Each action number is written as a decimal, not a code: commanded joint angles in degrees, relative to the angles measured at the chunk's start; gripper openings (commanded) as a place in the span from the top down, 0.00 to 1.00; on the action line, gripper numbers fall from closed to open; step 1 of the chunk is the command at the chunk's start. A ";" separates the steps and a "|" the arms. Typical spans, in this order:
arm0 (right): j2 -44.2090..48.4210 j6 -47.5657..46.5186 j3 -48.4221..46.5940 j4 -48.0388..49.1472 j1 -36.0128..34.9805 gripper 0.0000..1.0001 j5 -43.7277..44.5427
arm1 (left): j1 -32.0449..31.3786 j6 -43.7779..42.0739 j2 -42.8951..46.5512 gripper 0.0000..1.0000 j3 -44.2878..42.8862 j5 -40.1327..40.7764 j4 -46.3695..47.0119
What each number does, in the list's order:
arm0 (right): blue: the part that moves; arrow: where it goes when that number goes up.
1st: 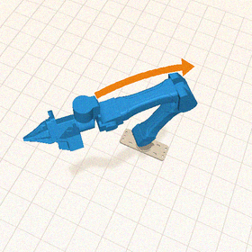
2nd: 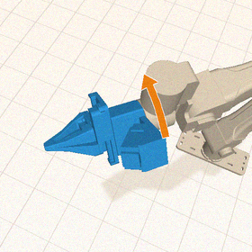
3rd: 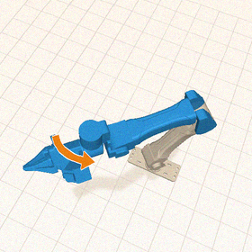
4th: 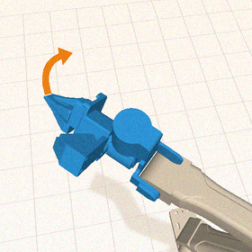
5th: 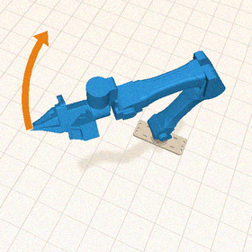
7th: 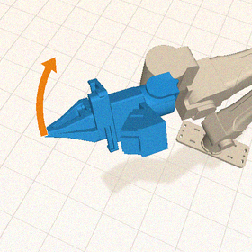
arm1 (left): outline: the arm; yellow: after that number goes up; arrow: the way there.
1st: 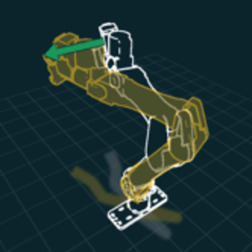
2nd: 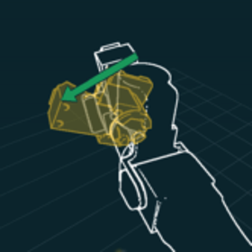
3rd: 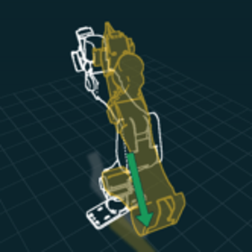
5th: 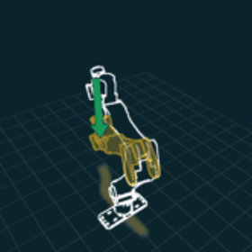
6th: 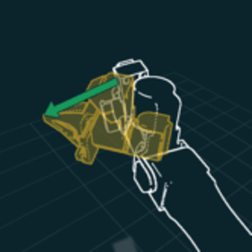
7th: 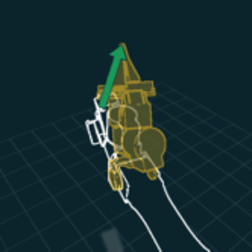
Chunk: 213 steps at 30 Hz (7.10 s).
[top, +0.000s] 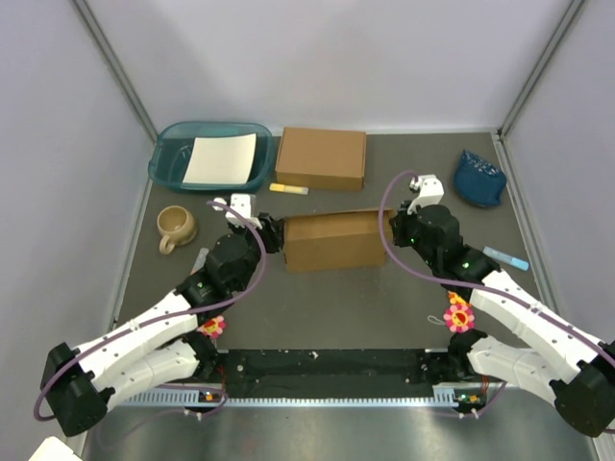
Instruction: Fold the paper box
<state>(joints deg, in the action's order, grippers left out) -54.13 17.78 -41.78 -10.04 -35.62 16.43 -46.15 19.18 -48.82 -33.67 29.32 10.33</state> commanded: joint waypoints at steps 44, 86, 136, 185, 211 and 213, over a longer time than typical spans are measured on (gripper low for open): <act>-0.63 1.03 1.88 -7.36 -0.68 1.00 -2.63 | 1.85 5.51 -3.04 1.00 13.45 -11.13 8.04; 3.59 0.59 -1.72 -10.79 -0.51 0.64 0.54 | -6.41 5.87 -16.14 1.00 10.56 4.43 0.14; 3.06 2.34 4.86 -6.92 1.69 1.00 0.80 | -6.41 5.43 -19.29 1.00 7.21 3.38 -1.36; -4.67 7.88 0.21 -3.75 3.36 1.00 -2.10 | -6.41 -1.59 -7.44 0.50 -0.86 -5.49 -15.86; -7.84 9.20 -1.20 -5.52 4.24 1.00 -5.00 | -4.91 -2.75 5.15 0.95 -8.86 2.83 -10.87; -7.84 9.46 -0.59 -5.25 4.24 1.00 -5.17 | -4.83 -2.13 0.67 1.00 -9.83 3.11 -6.48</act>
<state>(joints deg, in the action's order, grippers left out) -60.77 26.28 -45.74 -7.29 -31.68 14.04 -51.22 14.76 -41.25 -41.80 28.40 -6.31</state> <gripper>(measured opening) 0.003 0.050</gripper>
